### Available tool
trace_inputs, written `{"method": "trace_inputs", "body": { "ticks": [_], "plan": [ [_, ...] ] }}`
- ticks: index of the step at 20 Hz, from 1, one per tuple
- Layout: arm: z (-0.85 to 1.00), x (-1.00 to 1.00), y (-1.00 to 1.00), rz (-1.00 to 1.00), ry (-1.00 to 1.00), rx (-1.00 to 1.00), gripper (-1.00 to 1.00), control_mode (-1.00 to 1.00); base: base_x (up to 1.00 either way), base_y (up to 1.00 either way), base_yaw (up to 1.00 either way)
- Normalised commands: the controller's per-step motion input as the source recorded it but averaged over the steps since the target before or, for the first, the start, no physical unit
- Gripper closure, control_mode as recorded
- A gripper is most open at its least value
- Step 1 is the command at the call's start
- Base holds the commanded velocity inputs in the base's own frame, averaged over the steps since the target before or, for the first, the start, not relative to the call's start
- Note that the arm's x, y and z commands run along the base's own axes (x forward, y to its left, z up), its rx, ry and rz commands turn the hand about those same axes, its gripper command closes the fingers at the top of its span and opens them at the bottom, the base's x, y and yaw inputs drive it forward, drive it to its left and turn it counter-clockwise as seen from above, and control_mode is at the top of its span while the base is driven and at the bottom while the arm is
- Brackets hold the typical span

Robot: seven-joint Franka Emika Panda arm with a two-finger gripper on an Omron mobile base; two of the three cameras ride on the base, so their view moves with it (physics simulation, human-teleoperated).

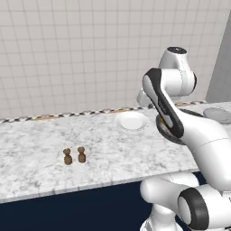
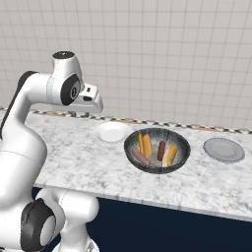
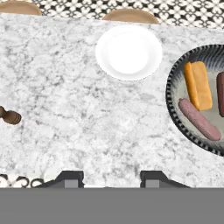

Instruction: Place one bun and one sausage from the bowl on each plate.

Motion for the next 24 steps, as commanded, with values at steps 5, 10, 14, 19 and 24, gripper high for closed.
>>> {"method": "trace_inputs", "body": {
  "ticks": [5, 10, 14, 19, 24],
  "plan": [
    [0.0, 0.0, 0.0, 0.0, 0.0, 0.0, -1.0, 1.0, 0.0, -0.13, 0.0],
    [0.0, 0.0, 0.0, 0.0, 0.0, 0.0, -1.0, 1.0, 0.04, -0.75, -0.01],
    [0.0, 0.0, 0.0, 0.0, 0.0, 0.0, -1.0, 1.0, 0.15, -0.77, 0.0],
    [0.0, 0.0, 0.0, 0.0, 0.0, 0.0, -1.0, 1.0, 0.14, -0.67, -0.03],
    [0.0, 0.0, 0.0, 0.0, 0.0, 0.0, -1.0, 1.0, 0.64, -0.24, -0.02]
  ]
}}
